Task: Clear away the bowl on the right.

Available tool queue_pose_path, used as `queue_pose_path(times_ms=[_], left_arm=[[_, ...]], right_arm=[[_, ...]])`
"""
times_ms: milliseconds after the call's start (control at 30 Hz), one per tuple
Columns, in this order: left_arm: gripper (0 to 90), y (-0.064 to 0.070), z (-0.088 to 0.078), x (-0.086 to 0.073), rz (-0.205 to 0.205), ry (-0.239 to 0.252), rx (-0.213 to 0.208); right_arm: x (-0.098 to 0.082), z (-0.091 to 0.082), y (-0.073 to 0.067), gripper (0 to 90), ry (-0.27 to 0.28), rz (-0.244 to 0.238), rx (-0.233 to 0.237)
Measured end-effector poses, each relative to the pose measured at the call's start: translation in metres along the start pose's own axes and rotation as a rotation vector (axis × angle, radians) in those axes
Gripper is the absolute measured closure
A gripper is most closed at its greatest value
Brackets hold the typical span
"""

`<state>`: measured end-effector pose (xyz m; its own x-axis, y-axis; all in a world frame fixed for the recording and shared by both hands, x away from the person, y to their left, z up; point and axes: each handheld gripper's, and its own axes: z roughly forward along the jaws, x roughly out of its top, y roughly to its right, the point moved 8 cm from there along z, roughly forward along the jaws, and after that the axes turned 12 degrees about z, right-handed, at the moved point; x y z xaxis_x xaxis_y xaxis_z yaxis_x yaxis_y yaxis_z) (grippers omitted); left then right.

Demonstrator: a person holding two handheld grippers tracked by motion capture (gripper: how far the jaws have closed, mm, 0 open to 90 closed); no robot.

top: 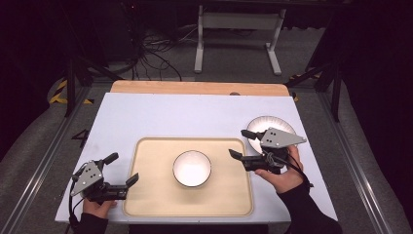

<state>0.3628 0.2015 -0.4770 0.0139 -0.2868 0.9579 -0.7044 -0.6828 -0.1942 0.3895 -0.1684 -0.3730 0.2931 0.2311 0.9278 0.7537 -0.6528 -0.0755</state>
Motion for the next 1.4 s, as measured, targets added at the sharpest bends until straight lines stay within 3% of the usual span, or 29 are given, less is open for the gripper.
queue_pose_path(times_ms=[133,567,833,1067,1267,1400], left_arm=[[0.3,0.0,0.0,0.0,-0.004,-0.002,0.001],[0.2,0.0,0.0,0.0,-0.004,-0.001,0.001],[0.3,0.0,0.0,0.0,0.0,-0.002,-0.001],[0.3,0.0,0.0,0.0,0.001,0.0,-0.003],[0.3,0.0,0.0,0.0,0.0,0.0,-0.005],[0.3,0.0,0.0,0.0,0.0,0.001,-0.006]], right_arm=[[-0.007,-0.01,0.008,26.9,0.016,0.012,-0.01],[-0.032,-0.02,0.022,26.0,0.064,0.022,-0.021],[-0.054,-0.021,0.028,26.0,0.074,0.026,-0.037],[-0.073,-0.02,0.033,25.8,0.114,0.034,-0.066],[-0.09,-0.018,0.04,25.8,0.105,0.04,-0.095],[-0.095,-0.016,0.042,25.8,0.121,0.041,-0.095]])
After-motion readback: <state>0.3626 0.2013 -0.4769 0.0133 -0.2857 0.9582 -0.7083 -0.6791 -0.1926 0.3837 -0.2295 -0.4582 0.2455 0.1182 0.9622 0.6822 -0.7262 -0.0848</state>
